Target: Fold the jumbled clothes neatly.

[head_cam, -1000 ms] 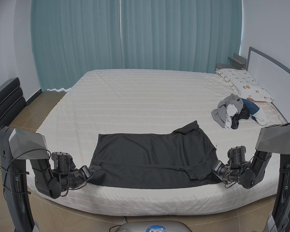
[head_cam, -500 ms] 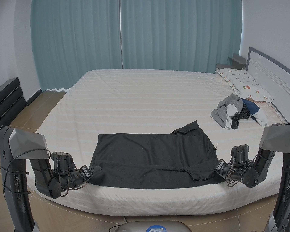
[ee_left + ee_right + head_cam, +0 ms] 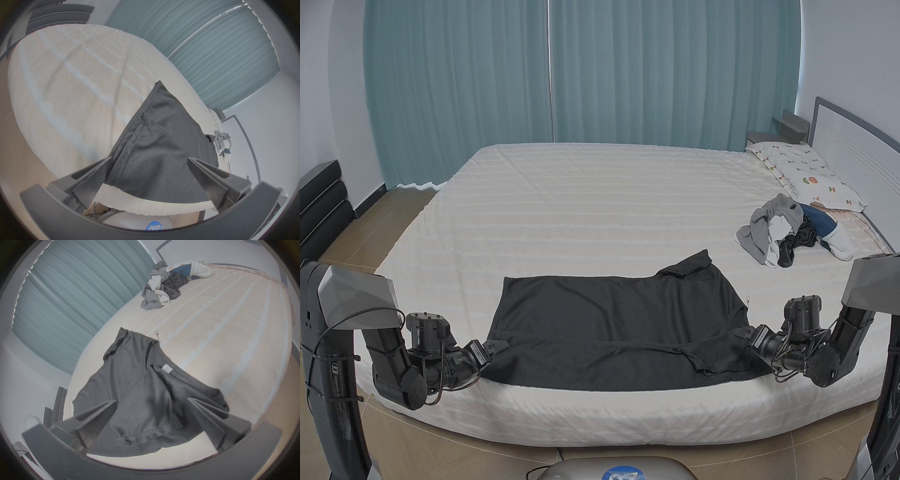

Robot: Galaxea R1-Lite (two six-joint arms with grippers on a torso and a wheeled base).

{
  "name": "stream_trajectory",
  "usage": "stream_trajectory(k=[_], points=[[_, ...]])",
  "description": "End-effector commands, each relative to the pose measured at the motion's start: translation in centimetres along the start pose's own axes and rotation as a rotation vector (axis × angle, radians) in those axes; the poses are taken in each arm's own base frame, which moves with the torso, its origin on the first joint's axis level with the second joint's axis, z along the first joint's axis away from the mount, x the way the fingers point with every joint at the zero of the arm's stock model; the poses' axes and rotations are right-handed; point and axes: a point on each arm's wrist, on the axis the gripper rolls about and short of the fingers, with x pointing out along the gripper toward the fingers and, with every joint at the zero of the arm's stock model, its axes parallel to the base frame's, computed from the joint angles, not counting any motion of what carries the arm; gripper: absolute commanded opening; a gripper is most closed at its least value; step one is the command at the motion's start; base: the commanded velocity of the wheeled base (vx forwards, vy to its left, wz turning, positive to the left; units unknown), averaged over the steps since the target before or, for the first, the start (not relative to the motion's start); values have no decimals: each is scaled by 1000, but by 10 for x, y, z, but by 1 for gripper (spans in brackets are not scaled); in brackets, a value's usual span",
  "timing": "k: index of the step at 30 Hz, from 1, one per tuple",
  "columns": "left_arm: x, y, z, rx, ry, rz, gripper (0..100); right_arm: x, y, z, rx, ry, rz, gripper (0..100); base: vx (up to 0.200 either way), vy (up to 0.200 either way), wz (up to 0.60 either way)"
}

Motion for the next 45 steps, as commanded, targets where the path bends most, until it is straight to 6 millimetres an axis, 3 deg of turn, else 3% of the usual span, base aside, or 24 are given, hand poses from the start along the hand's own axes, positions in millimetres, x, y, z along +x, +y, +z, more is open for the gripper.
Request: stream_trajectory(k=[1,5,20,38,45], points=[[0,-1,3,-13,-15,-7,100,-4,0,8,14,-28,10,100,0,0,0],[1,-4,11,-68,-51,-26,100,-3,-2,8,17,-26,10,100,0,0,0],[3,-4,12,-95,-54,-30,100,-2,-2,6,14,-20,10,100,200,0,0],[3,-4,13,-96,-57,-33,100,-1,-1,4,11,-13,8,100,0,0,0],[3,-5,14,-92,-61,-37,100,-1,-1,4,9,-13,8,100,0,-171,0]])
